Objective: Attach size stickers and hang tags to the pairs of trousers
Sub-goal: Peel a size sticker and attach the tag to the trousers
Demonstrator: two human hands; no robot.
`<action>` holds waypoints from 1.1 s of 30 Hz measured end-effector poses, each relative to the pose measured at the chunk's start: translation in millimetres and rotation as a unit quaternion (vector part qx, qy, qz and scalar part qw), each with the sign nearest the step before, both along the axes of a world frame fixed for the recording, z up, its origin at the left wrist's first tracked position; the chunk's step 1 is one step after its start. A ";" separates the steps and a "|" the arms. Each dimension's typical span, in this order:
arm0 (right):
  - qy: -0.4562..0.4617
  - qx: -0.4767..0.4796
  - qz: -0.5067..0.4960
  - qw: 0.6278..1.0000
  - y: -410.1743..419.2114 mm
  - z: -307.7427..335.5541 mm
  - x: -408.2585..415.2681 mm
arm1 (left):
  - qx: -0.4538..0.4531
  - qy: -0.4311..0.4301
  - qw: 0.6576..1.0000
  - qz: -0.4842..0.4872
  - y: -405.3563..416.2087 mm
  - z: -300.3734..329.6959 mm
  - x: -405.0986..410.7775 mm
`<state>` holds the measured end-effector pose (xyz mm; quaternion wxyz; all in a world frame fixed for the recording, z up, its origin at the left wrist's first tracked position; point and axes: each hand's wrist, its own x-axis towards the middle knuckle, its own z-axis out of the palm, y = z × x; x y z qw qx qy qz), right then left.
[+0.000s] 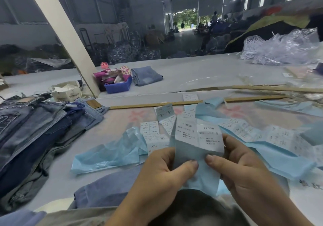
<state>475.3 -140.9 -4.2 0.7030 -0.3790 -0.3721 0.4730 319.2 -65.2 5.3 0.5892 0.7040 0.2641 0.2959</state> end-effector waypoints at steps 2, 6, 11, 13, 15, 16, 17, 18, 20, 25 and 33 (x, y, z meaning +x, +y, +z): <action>0.000 0.001 -0.006 1.000 0.9 -2.9 -0.4 | -0.004 0.006 1.000 -0.001 -0.1 -1.9 -0.2; -0.017 -0.002 -0.025 1.000 1.7 -3.9 -2.8 | -0.021 0.015 1.000 -0.017 0.8 -3.9 -1.3; -0.031 0.002 -0.024 0.999 -0.4 -2.0 -2.2 | -0.031 -0.019 0.999 -0.038 0.9 -4.8 -0.3; -0.045 -0.007 -0.009 0.999 -0.9 -2.7 -1.7 | -0.037 -0.051 0.998 -0.026 0.8 -2.6 0.9; -0.062 -0.022 0.015 0.998 -0.8 -3.8 -2.9 | -0.040 -0.061 0.997 0.005 2.5 -3.6 1.4; -0.069 -0.027 0.025 0.997 -0.8 -4.3 -3.4 | -0.042 -0.057 0.997 0.017 4.0 -5.7 1.0; -0.077 -0.031 0.033 0.996 -0.7 -4.5 -3.9 | -0.043 -0.048 0.998 0.025 5.5 -7.9 0.3; -0.084 -0.033 0.037 0.995 -0.5 -3.9 -4.5 | -0.043 -0.038 0.998 0.027 6.2 -9.9 0.1; -0.080 -0.033 0.043 0.995 -0.9 -1.7 -4.8 | -0.040 -0.019 0.999 0.019 5.7 -11.5 0.5; 0.004 -0.033 0.076 0.997 -1.8 -1.9 -3.0 | -0.031 0.006 1.000 0.001 3.0 -11.7 2.7; -0.002 -0.067 -0.069 0.995 1.2 -6.7 5.0 | 0.073 0.102 0.989 -0.076 -4.6 -5.8 0.2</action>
